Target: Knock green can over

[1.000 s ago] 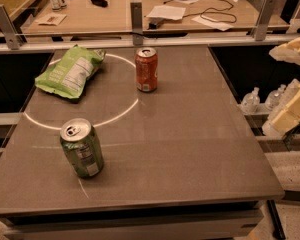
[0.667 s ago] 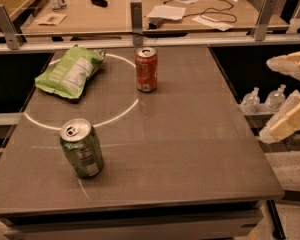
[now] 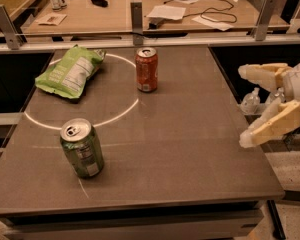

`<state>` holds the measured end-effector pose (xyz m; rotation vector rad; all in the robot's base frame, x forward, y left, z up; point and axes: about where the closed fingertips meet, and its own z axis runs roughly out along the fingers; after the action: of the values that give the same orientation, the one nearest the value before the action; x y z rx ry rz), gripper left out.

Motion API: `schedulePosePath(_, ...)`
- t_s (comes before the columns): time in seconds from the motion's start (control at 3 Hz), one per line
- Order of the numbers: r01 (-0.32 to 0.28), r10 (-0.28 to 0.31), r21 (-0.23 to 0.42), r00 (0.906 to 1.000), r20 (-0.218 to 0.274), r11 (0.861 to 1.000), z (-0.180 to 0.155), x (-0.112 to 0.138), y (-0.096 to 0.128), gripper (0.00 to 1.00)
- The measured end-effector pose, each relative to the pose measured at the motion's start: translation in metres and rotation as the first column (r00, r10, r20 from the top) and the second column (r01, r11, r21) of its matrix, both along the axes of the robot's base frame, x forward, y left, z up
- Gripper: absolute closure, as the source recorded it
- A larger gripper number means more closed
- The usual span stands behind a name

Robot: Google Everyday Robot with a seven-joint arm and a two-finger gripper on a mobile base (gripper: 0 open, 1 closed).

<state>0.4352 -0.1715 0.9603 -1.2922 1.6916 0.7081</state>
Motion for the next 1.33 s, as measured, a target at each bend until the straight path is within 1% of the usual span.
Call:
schedulePosePath(0.33, -0.053, 0.054, 0.063, 0.9985, -0.013, 0.997, -0.034, -0.005, 0.051, 0.0)
schedulePosePath(0.67, -0.053, 0.054, 0.063, 0.9984, -0.012, 0.997, -0.034, -0.005, 0.051, 0.0)
schedulePosePath(1.0, -0.09, 0.092, 0.097, 0.9957, -0.009, 0.991, -0.034, -0.02, 0.072, 0.0)
schedulePosePath(1.33, -0.182, 0.185, 0.152, 0.9826, -0.008, 0.971, -0.046, -0.045, 0.111, 0.0)
